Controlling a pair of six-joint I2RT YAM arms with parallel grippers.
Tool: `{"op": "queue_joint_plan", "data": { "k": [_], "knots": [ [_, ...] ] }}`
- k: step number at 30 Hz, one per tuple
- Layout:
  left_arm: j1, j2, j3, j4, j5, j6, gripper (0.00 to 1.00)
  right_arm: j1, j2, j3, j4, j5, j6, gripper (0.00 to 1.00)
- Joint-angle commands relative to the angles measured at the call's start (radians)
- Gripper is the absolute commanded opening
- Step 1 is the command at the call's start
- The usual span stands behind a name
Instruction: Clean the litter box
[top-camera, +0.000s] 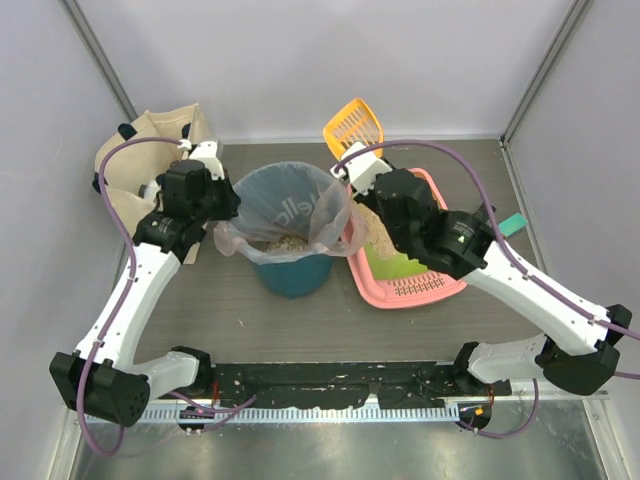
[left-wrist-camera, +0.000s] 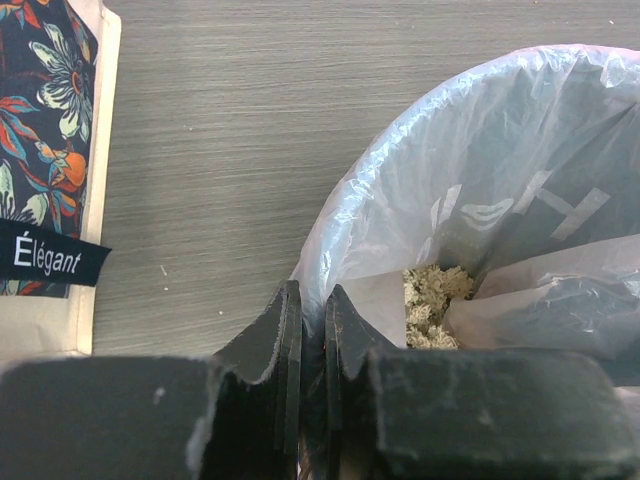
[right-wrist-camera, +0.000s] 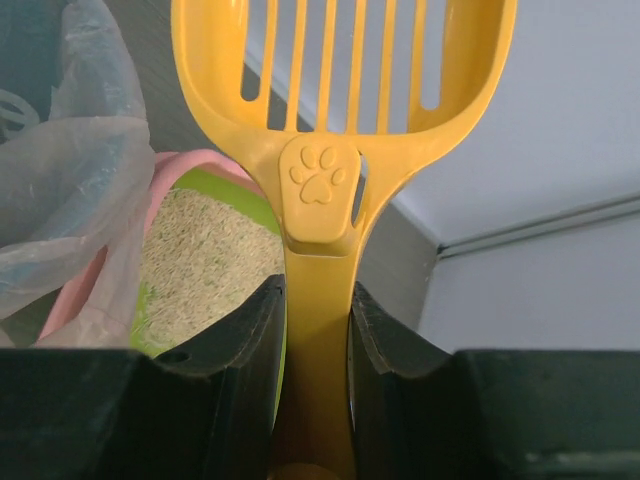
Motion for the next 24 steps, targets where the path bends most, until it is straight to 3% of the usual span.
{"op": "queue_joint_plan", "data": {
  "k": [1,5,6,8,9,12,13,15,24],
  "knots": [
    [0.013,-0.016,0.039,0.064,-0.017,0.023,0.00,-0.078,-0.020,0.092,-0.179,-0.100,0.261,0.01],
    [0.013,-0.030,0.036,0.074,-0.005,0.032,0.02,-0.181,-0.018,0.085,-0.320,-0.137,0.456,0.01],
    [0.013,-0.032,0.036,0.074,-0.002,0.037,0.15,-0.210,-0.021,0.076,-0.370,-0.148,0.494,0.01],
    [0.013,-0.033,0.034,0.076,-0.002,0.046,0.30,-0.236,-0.038,0.031,-0.411,-0.153,0.557,0.01],
    [0.013,-0.038,0.034,0.078,-0.002,0.047,0.52,-0.267,-0.046,-0.004,-0.446,-0.160,0.625,0.01],
    [0.013,-0.053,0.034,0.090,-0.002,0.064,0.86,-0.305,-0.076,-0.058,-0.490,-0.221,0.718,0.01],
    [0.013,-0.058,0.034,0.090,-0.013,0.069,0.91,-0.325,-0.092,-0.070,-0.495,-0.238,0.739,0.01],
    [0.013,-0.079,0.037,0.090,-0.051,0.084,0.99,-0.341,-0.098,-0.114,-0.501,-0.275,0.762,0.01],
    [0.013,-0.144,0.126,0.027,-0.189,0.075,1.00,-0.368,-0.035,-0.237,-0.538,-0.324,0.800,0.01]
  ]
}}
